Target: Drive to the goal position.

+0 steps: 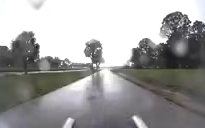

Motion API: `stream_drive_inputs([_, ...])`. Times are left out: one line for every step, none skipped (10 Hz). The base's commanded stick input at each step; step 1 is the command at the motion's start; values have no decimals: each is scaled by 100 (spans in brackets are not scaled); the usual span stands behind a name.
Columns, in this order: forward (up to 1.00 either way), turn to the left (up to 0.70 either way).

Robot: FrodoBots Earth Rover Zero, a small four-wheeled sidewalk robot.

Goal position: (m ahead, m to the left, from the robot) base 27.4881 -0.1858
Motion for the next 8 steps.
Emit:
stream_drive_inputs([100,0])
stream_drive_inputs([100,0])
stream_drive_inputs([100,0])
stream_drive_inputs([100,0])
stream_drive_inputs([100,0])
stream_drive_inputs([100,0])
stream_drive_inputs([100,0])
stream_drive_inputs([100,0])
